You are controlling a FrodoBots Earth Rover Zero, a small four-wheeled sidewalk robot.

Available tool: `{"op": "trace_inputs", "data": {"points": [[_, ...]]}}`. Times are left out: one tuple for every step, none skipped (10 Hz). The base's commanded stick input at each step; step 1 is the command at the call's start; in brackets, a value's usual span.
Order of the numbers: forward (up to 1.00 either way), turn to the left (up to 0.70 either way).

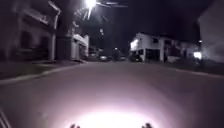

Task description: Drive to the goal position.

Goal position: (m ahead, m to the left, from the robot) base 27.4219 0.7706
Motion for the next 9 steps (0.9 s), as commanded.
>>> {"op": "trace_inputs", "data": {"points": [[1.0, 0.0], [1.0, 0.0], [1.0, 0.0], [1.0, 0.0], [1.0, 0.0], [1.0, 0.0], [1.0, 0.0], [1.0, 0.0], [1.0, 0.0]]}}
